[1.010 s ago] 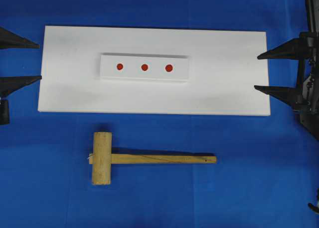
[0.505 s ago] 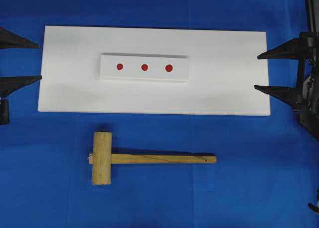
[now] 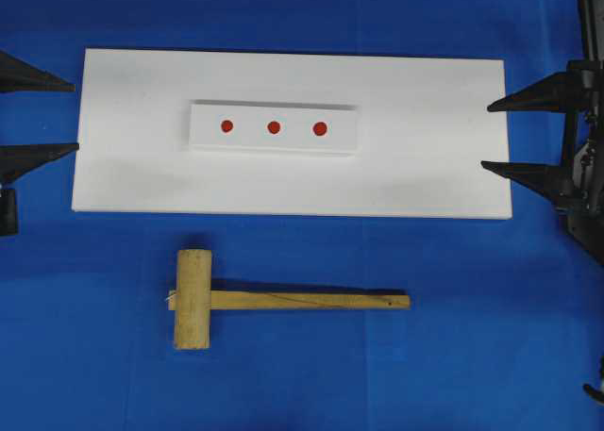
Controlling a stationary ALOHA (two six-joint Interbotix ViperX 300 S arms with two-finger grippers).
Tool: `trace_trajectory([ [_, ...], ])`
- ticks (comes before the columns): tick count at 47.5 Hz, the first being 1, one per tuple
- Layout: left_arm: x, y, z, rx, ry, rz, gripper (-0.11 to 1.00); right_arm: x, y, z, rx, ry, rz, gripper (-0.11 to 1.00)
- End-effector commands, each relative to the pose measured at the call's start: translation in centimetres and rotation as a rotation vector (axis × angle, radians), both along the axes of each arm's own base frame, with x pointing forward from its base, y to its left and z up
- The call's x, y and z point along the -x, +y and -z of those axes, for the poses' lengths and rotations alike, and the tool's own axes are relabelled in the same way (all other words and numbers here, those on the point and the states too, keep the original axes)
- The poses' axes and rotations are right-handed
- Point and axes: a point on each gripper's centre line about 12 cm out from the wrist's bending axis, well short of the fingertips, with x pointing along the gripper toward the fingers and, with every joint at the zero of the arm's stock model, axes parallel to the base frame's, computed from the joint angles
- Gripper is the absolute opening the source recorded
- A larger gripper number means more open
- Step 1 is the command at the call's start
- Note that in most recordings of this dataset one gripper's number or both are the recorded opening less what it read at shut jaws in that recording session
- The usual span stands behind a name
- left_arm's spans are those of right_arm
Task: Hit the mark with a hammer.
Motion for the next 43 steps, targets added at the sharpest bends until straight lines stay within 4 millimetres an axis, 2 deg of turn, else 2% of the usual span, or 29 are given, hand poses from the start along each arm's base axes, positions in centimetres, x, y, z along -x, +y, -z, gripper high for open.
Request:
trace_trajectory([
  [1,-0.2,0.0,-0.4,0.000,-0.009,0.000,0.82,-0.2,0.0,-0.5,-0.001,-0.013,0.001,0.81],
  [9,-0.1,0.0,-0.1,0.008,0.019,-0.001,0.81,-0.2,0.0,-0.6,-0.001,-0.013,0.000,0.81],
  [20,0.8,0.2,1.5,0.045,0.187,-0.021,0.81,0.3,-0.8,-0.8,0.007,0.056,0.069,0.81],
  [30,1.2,0.0,0.5,0.049,0.153,-0.015,0.81,0.5,-1.3,-2.0,-0.003,0.069,0.119,0.81],
  [43,1.2,0.0,0.3,0.044,0.143,-0.015,0.81,0.2,-1.1,-2.2,-0.004,0.043,0.098,0.81],
])
